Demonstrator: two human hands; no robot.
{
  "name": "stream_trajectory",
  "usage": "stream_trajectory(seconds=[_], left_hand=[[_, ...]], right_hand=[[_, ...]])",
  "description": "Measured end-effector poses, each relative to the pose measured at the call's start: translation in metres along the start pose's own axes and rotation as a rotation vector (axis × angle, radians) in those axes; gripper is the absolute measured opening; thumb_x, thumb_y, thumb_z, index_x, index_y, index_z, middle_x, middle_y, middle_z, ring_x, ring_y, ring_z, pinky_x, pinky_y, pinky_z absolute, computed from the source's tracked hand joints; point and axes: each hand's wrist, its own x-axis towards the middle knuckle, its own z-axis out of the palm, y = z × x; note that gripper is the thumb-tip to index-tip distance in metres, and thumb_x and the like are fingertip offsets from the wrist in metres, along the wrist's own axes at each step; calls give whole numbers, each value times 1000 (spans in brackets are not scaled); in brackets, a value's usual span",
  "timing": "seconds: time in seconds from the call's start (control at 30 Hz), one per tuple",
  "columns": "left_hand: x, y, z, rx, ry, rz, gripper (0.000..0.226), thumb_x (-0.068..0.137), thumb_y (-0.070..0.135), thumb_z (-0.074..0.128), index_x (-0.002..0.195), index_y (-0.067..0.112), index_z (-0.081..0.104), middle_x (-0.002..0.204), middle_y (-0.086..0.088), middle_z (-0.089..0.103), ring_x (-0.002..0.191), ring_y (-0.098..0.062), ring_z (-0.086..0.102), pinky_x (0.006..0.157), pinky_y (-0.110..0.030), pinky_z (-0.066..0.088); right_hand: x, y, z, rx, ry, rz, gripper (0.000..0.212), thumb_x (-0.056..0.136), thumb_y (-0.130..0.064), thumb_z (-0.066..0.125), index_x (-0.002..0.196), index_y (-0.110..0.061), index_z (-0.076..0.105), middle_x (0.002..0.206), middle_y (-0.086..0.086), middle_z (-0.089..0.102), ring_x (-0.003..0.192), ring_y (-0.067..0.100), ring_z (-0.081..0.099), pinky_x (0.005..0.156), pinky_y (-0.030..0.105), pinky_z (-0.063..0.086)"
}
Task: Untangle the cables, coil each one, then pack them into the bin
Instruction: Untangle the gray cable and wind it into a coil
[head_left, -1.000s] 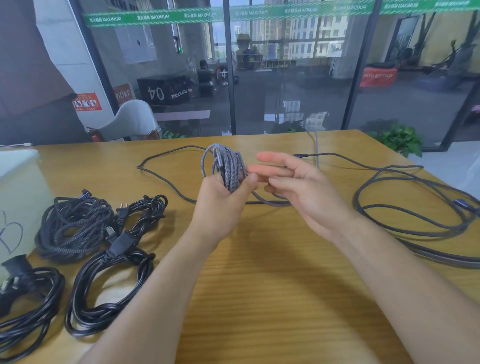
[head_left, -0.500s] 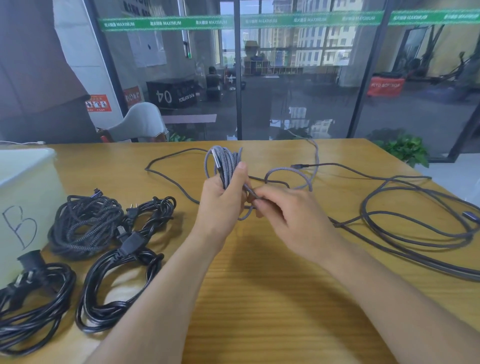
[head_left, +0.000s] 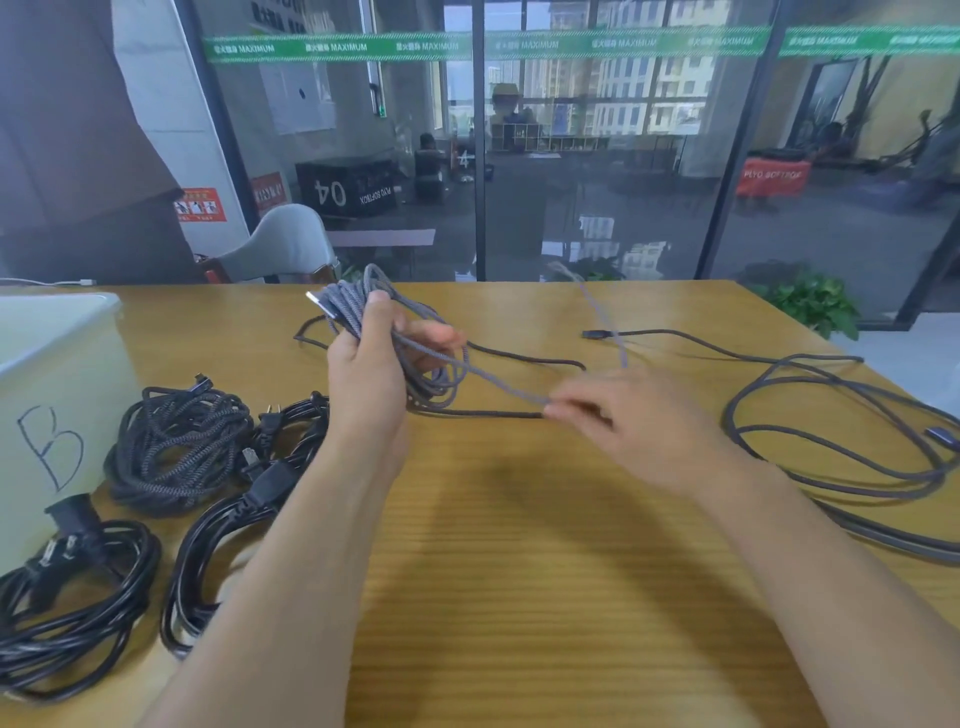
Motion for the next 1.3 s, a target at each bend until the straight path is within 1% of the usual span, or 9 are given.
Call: stream_trajectory(seconds=[0.1,0.23,0.33,0.53,0.73,0.83,0.93,1.13,1.3], left_hand=[[-3,0,4,-91,-106,-39,39,111,33,44,75,17,46,59,-3,54,58,-24,63,61,-30,53],[-7,1,6,-54,-302,-122,40,111,34,42,73,21,43,57,4,25,45,-13,22,48,-27,20],[-10,2,7,45,-516,-216,42,109,33,43,68,23,42,53,6,21,44,-13,15,47,-30,12],[-14,8,6,233,-732,-232,44,109,29,45,65,20,41,51,3,25,45,-13,15,46,-26,13],[-13,10,1,335,-823,-261,39,100,36,51,64,22,42,54,3,25,46,-14,16,43,-22,16],[-16,6,4,434,-871,-258,41,101,38,51,64,23,43,55,3,26,47,-15,16,44,-23,18],[-18,3,9,546,-888,-239,46,109,31,49,65,19,44,55,0,28,49,-18,17,46,-26,17],[-23,-12,18,704,-858,-212,44,109,26,49,70,7,43,53,-3,31,46,-16,24,43,-21,26],[-21,-24,23,665,-654,-140,42,109,34,50,76,10,45,60,-2,32,51,-16,25,47,-26,24]], right_hand=[[-3,-4,20,271,-319,-28,30,104,-50,52,99,-31,74,75,-7,68,67,11,57,66,32,49],[0,-10,36,350,-402,-78,25,104,-44,58,96,-29,77,79,-9,71,70,11,59,66,22,43],[1,1,36,347,-419,-47,22,101,-45,63,89,-34,77,69,-23,64,65,4,56,63,19,37],[-1,59,12,106,-218,140,69,75,-95,45,73,-32,73,71,-13,66,71,8,59,76,34,46],[-2,82,-15,-24,94,221,46,76,-81,56,84,-39,72,81,-19,62,90,6,57,120,27,15],[1,61,-18,-35,277,360,53,70,-83,63,78,-32,70,65,-17,60,80,11,56,88,30,44],[6,37,-14,84,427,438,56,69,-78,75,70,-23,64,54,-12,54,59,13,57,56,33,44],[12,2,-4,517,381,394,13,93,-27,74,81,-23,71,63,-11,62,59,10,53,61,33,45],[11,-14,-6,738,265,327,31,106,-11,50,113,-26,76,96,-5,58,78,11,64,70,23,53]])
